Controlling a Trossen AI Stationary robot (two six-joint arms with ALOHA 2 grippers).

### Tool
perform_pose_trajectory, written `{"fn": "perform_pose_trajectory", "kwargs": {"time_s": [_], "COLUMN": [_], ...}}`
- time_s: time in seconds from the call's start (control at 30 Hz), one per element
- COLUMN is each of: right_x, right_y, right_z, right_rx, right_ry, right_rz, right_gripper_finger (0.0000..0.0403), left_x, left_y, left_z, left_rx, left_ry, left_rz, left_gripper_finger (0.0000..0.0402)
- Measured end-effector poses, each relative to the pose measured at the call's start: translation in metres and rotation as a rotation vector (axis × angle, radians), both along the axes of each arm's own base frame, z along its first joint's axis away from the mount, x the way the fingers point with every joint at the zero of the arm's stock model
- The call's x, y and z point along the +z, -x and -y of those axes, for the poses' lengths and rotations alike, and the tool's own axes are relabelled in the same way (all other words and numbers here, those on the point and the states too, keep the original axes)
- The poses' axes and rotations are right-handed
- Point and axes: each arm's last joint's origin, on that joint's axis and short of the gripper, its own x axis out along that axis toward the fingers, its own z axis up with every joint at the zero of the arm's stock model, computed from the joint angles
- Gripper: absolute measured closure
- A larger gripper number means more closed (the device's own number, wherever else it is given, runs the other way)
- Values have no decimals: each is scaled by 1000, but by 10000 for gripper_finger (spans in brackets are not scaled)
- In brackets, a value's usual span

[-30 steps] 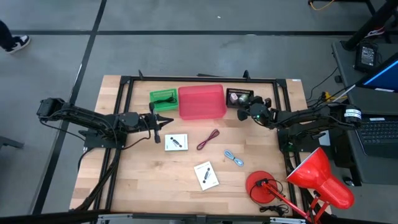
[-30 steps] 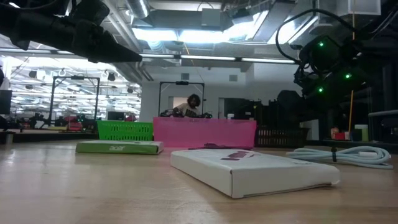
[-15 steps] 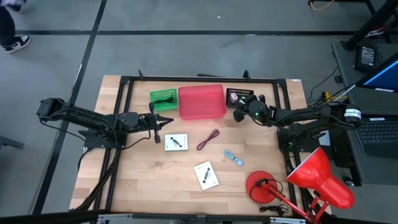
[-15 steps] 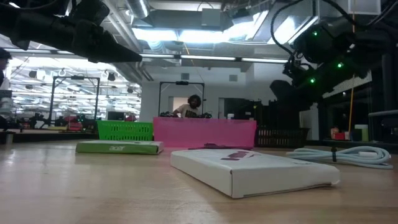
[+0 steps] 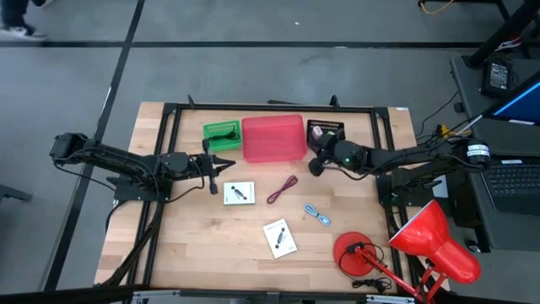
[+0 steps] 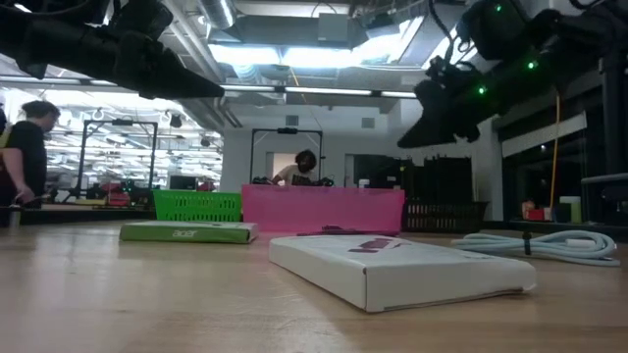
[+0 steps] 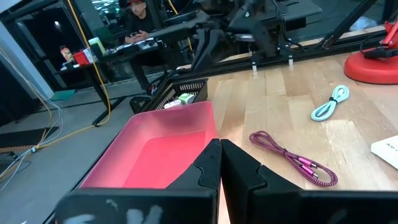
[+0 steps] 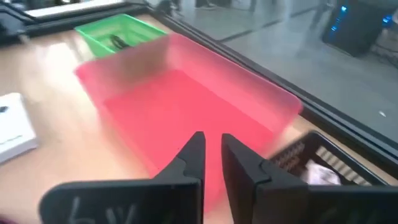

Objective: Pick and place items into bin
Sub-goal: Put the top white card reader box into the red bin

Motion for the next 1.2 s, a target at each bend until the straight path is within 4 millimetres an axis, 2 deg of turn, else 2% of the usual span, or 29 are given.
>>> {"fn": "perform_pose_trajectory", "kwargs": {"time_s": [0.27,0.5,0.73,1.03,1.2], "right_x": [5,9,4,-15,-23], "right_y": [-4,-9,-12,-42,-69], "right_z": [-11,-17,-18,-22,-24], "right_rx": [70,270,295,396,450], "right_ry": [-3,-57,-45,35,-17], "right_rz": [49,99,78,200,152], "right_gripper_finger": [400,402,401,400,400], "left_x": [0,-3,-5,-12,-10], "left_y": [0,0,-4,-12,-14], "left_z": [0,1,8,21,30], "left_rx": [2,1,-7,77,77], "left_ry": [15,47,140,260,317], "left_rz": [5,-9,-92,-335,-449], "left_gripper_finger": [399,399,399,398,398]}}
